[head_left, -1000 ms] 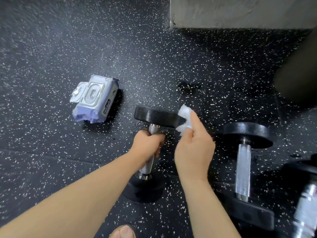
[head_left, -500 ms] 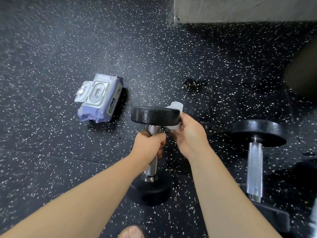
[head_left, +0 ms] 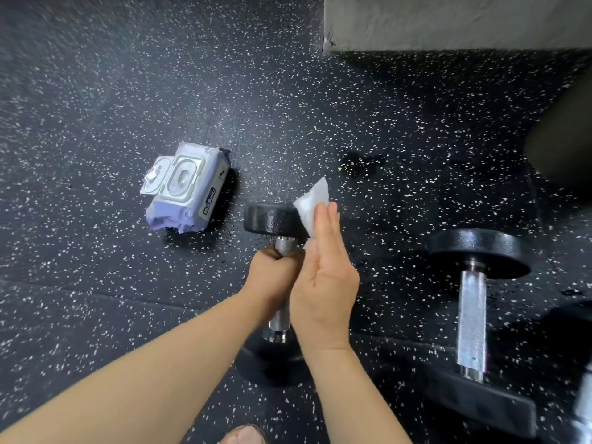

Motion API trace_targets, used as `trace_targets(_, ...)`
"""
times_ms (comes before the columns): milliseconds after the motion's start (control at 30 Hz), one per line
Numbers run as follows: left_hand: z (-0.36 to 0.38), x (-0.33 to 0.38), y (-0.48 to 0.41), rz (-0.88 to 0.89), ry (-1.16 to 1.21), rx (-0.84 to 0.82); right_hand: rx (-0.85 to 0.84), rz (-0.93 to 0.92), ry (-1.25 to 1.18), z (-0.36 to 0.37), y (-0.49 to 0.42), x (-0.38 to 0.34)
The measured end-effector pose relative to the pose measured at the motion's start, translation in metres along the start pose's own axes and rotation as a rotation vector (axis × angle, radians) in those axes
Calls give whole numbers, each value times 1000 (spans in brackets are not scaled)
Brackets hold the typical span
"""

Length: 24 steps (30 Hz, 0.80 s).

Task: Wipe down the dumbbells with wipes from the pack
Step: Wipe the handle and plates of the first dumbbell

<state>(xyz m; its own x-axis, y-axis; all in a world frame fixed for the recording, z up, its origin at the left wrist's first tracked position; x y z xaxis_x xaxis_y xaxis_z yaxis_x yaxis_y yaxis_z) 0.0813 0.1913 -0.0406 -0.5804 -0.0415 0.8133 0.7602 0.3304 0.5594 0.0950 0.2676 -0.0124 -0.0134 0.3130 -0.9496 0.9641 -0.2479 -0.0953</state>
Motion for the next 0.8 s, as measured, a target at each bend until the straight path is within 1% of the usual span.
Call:
trace_targets(33,0,-1,-1,-7,0,12,1,93,-51,-3,-7,4)
trace_targets(67,0,-1,1,-21,-4,18,-25,225,-115,-4,-15,9)
trace_targets(133,1,0,5,-64,8,5,-127,495,-313,-5,-35,19)
trace_targets(200,-3,1,8,-101,-11,-13,-249,713,-518,-4,-49,25)
trace_targets(267,-8,4,9,-151,-62,-24,-345,874,-625,-6,-59,22)
trace_targets(300,-9,5,9,-176,-80,-36,-382,924,-641,-7,-61,19)
trace_targets(367,-8,8,9,-201,-94,-56,-407,937,-610,-11,-63,13)
trace_targets(433,-6,11,11,-206,-108,-74,-378,885,-565,-18,-61,8)
trace_targets(500,-3,15,14,-188,-145,-110,-341,867,-627,-27,-53,6)
trace_targets(600,3,16,20,-159,-192,-183,-285,890,-728,-44,-42,8)
trace_targets(700,11,11,22,-99,-188,-236,-245,911,-787,-55,-39,12)
trace_targets(800,16,1,15,-9,-254,-195,-227,879,-732,-55,-45,18)
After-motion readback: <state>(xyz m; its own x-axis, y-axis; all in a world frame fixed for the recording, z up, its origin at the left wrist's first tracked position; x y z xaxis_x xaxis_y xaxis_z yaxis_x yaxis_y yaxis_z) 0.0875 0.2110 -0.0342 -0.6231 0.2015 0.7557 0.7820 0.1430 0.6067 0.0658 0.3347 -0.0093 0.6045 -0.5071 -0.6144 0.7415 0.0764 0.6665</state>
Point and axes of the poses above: each hand's wrist, its own y-axis away from the middle knuckle, its own z-axis out of the palm, x = y × z, the point moved 2 cm from there along -y, towards the middle knuckle, and after that the axes turned 2 degrees about z, right-handed, at the moved point
